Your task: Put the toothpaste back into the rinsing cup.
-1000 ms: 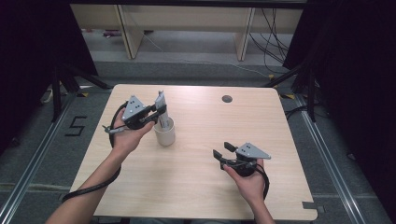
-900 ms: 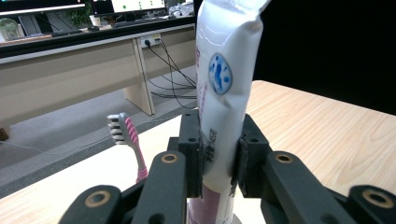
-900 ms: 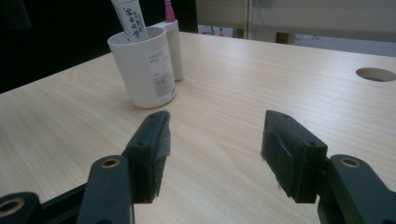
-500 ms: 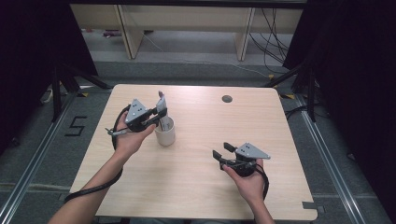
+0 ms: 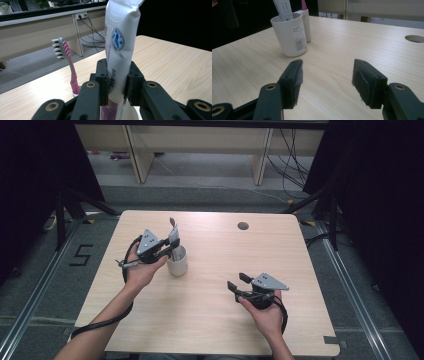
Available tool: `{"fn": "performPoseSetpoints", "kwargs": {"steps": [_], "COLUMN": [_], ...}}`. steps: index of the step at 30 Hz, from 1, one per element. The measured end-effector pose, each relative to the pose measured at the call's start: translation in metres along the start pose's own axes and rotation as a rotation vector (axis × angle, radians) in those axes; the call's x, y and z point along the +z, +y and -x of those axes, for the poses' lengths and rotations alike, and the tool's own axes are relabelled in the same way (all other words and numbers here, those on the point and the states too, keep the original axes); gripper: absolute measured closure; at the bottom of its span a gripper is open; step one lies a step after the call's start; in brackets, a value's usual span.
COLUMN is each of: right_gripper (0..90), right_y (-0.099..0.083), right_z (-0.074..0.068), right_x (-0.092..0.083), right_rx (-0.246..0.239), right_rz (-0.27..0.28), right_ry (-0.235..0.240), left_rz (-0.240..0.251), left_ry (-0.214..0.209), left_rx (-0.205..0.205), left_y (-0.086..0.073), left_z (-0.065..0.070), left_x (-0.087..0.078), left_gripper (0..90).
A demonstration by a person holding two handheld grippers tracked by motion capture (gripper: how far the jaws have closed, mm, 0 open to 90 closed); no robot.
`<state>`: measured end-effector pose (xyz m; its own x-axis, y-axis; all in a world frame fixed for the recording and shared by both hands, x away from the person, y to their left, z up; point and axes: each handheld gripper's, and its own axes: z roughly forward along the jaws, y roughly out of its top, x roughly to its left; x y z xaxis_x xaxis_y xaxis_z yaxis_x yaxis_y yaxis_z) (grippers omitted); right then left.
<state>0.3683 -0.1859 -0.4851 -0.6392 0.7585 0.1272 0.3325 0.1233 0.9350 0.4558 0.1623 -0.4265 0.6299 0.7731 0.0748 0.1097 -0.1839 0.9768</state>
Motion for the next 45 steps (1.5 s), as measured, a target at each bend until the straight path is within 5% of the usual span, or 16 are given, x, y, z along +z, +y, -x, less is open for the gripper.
{"fn": "performPoseSetpoints", "kwargs": {"steps": [45], "right_gripper": [41.5], "right_y": [0.0], "right_z": [-0.001], "right_x": [0.001], "right_rx": [0.001], "right_rz": [-0.009], "right_ry": [0.012], "left_rz": [-0.028], "left_ry": [0.015], "left_rx": [-0.049], "left_y": [-0.023], "left_z": [-0.005], "left_x": [0.007], "left_gripper": [73.8]}}
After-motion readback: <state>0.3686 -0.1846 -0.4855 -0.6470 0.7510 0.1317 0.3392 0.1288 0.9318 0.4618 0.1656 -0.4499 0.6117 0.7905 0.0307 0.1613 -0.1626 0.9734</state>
